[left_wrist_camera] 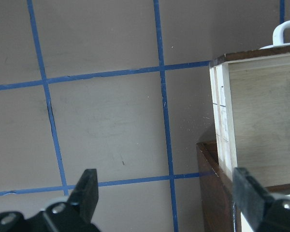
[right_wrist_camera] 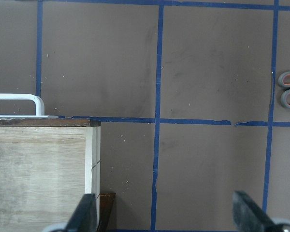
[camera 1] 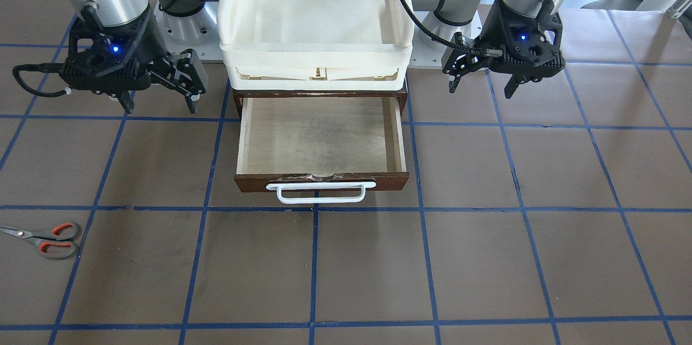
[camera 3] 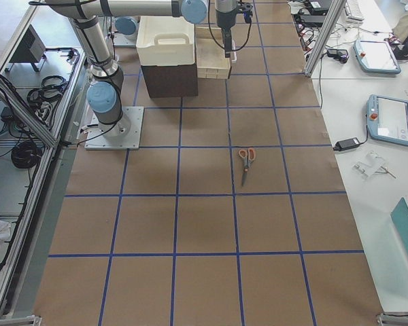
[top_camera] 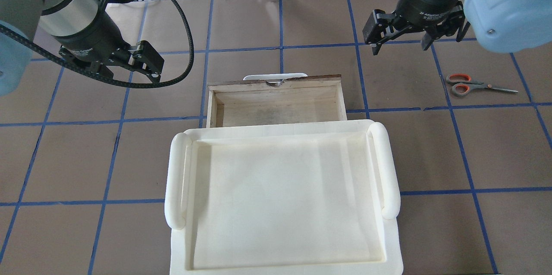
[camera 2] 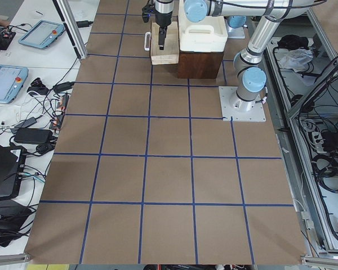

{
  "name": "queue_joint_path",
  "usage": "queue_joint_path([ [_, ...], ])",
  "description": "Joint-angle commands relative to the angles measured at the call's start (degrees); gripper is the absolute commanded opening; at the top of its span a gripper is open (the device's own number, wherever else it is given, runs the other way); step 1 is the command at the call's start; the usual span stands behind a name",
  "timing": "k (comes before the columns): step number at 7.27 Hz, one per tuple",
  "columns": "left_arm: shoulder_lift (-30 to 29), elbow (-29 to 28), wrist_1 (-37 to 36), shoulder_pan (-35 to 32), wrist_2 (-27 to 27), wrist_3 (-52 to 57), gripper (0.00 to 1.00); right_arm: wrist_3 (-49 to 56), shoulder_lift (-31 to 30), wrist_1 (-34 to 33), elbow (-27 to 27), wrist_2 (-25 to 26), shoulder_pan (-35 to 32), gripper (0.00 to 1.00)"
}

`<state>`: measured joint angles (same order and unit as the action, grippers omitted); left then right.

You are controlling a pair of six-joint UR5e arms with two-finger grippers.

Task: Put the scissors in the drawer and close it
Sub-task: 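Move the right gripper over the grey-and-orange scissors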

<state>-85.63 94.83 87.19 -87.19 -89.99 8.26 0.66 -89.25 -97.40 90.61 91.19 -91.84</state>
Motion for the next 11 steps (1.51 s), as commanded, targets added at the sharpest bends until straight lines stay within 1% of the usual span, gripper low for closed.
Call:
queue_joint_path([
  [1, 0.0, 0.0, 0.0, 0.0, 0.0, 0.0, 1.0, 0.5, 0.0, 0.4, 0.0, 0.0, 0.0, 1.0],
  [3, 0.0, 0.0, 0.0, 0.0, 0.0, 0.0, 1.0, 1.2, 0.0, 2.3, 0.1, -0.3, 0.0, 1.0],
  [4, -0.1, 0.0, 0.0, 0.0, 0.0, 0.0, 1.0, 3.5, 0.1, 2.0, 0.0, -0.8, 0.3, 1.0],
  [5, -0.1, 0.0, 0.0, 0.0, 0.1, 0.0, 1.0, 7.0, 0.2, 1.4, 0.2, -0.6, 1.0, 1.0],
  [7, -0.1, 0.0, 0.0, 0.0, 0.1, 0.0, 1.0, 18.9, 0.9, 2.3, 0.3, -0.2, 7.1, 1.0],
  [9, -0.1, 0.0, -0.1, 0.0, 0.1, 0.0, 1.0, 38.6, 1.6, 1.8, 0.8, -0.2, 16.1, 1.0],
  [11, -0.1, 0.0, 0.0, 0.0, 0.0, 0.0, 1.0, 60.0, 6.3, 0.9, 0.8, -0.7, 25.6, 1.0],
])
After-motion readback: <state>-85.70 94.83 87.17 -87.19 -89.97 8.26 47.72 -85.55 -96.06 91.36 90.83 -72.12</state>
